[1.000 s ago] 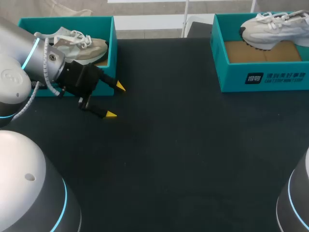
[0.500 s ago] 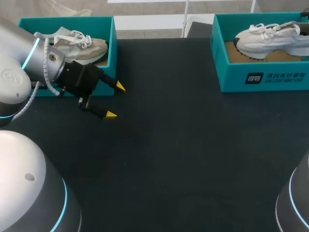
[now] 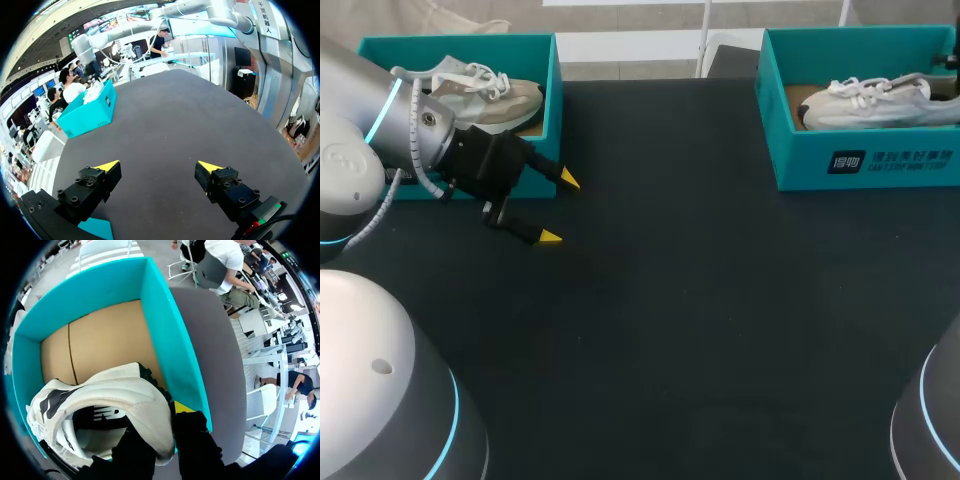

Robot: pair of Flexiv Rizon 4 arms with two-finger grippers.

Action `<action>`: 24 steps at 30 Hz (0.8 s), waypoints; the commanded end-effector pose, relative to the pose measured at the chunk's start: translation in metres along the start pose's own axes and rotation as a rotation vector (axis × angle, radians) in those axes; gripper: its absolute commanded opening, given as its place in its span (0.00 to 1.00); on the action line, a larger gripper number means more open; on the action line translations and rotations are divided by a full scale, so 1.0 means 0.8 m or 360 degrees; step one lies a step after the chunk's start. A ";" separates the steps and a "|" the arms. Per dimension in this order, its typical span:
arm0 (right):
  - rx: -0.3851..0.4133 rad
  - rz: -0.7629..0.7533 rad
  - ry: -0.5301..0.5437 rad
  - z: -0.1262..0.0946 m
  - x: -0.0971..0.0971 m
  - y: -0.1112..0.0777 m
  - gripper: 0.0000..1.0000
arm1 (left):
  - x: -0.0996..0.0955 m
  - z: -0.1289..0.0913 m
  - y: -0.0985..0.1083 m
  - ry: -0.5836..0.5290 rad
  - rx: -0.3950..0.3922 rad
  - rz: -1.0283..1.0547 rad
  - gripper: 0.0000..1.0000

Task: Take the shoe out of the shoebox, open the shoe tongue, remove and reinsert the insole, then place the shoe into the shoebox

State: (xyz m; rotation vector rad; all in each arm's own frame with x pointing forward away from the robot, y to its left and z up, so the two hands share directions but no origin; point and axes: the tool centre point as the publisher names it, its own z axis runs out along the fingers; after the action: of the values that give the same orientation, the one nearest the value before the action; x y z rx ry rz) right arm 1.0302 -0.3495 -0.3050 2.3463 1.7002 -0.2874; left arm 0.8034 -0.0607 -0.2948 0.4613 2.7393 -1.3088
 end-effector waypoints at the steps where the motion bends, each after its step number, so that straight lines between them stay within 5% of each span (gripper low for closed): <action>1: 0.0038 0.0004 -0.0026 0.013 0.004 0.002 0.00 | 0.000 0.000 0.000 0.0003 -0.0004 0.0000 1.00; 19: 0.0133 0.0001 -0.0124 0.064 0.004 0.002 0.00 | 0.000 0.000 0.000 0.0003 -0.0004 0.0000 1.00; 20: 0.0133 0.0004 -0.0124 0.065 0.004 0.002 0.06 | 0.000 0.000 0.000 0.0003 -0.0004 0.0000 1.00; 21: 0.0131 0.0008 -0.0129 0.065 0.003 0.001 0.39 | 0.000 0.000 0.000 0.0003 -0.0004 0.0000 1.00; 24: 0.0119 0.0025 -0.0129 0.062 -0.001 0.001 0.83 | 0.000 0.000 0.000 0.0003 -0.0004 0.0000 1.00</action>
State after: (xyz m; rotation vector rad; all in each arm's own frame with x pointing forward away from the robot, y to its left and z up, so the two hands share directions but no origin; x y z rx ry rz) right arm 1.0284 -0.3640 -0.3550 2.3625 1.6618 -0.4451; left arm 0.8034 -0.0606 -0.2948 0.4612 2.7393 -1.3088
